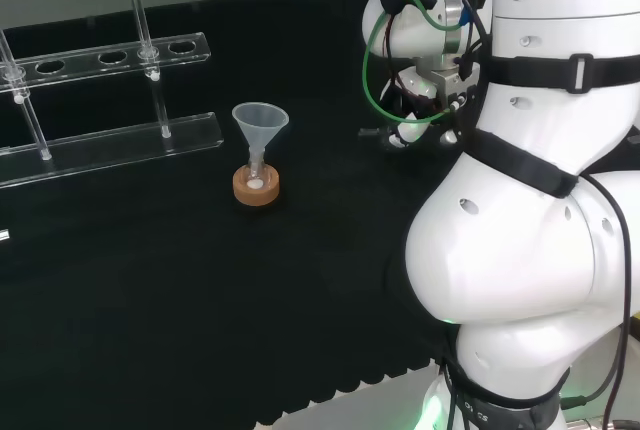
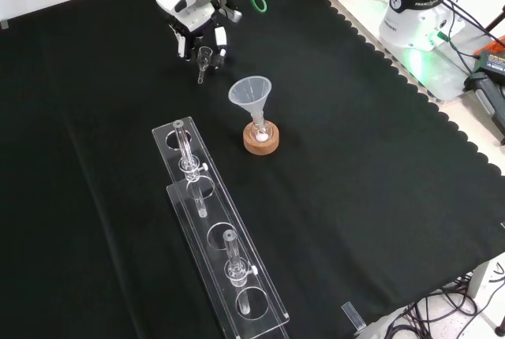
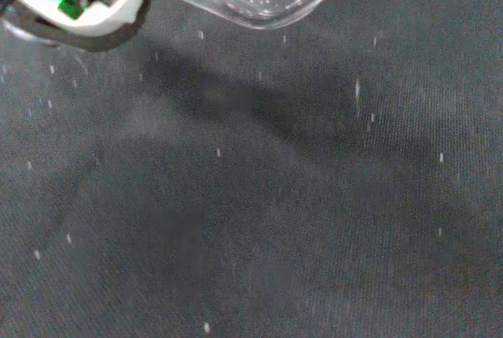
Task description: Put the weighing funnel back on the table.
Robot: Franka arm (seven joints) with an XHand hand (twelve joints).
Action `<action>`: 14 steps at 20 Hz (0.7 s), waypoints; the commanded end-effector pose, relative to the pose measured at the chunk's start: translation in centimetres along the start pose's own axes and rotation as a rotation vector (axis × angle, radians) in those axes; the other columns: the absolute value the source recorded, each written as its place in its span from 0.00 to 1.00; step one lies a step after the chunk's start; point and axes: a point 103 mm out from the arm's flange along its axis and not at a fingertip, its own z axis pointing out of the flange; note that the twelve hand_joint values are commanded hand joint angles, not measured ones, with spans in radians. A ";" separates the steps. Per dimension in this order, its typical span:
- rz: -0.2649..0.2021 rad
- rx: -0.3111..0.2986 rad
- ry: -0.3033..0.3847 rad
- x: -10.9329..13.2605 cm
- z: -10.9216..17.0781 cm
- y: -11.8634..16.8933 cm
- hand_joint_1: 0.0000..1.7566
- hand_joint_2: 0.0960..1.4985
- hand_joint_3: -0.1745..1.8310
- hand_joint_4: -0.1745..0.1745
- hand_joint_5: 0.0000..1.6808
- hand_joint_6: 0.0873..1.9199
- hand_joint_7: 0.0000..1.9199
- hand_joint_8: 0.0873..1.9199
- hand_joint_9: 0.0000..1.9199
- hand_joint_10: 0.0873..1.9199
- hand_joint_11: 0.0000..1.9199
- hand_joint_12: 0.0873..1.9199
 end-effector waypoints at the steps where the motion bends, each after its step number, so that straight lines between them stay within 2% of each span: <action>1: 0.009 0.026 0.016 -0.4 1.8 -0.3 0.65 0.31 0.46 1.00 0.84 0.58 0.84 0.53 0.99 0.33 0.96 0.25; 6: 0.006 0.040 0.020 -0.5 2.4 -0.4 0.65 0.31 0.46 1.00 0.84 0.58 0.84 0.53 0.99 0.33 0.96 0.25; 8: 0.000 0.062 0.045 -0.7 2.1 -0.4 0.62 0.30 0.46 1.00 0.83 0.57 0.84 0.50 0.97 0.29 0.97 0.24; 9: -0.005 0.081 0.039 -0.9 1.6 -0.5 0.58 0.30 0.44 0.64 0.78 0.53 0.82 0.48 0.97 0.25 0.96 0.23; 10: -0.005 0.097 0.027 -1.0 1.0 -0.7 0.53 0.30 0.41 0.35 0.70 0.51 0.78 0.46 0.94 0.20 0.94 0.22; 11: -0.003 0.108 0.016 -1.2 0.5 -0.8 0.50 0.30 0.38 0.18 0.59 0.52 0.74 0.45 0.91 0.15 0.92 0.21; 12: 0.001 0.126 0.003 -1.3 -0.3 -1.0 0.46 0.30 0.35 0.09 0.48 0.51 0.68 0.44 0.86 0.11 0.88 0.21; 14: 0.003 0.132 -0.021 -1.4 -2.5 -1.6 0.38 0.31 0.29 0.07 0.31 0.38 0.50 0.42 0.72 0.03 0.76 0.28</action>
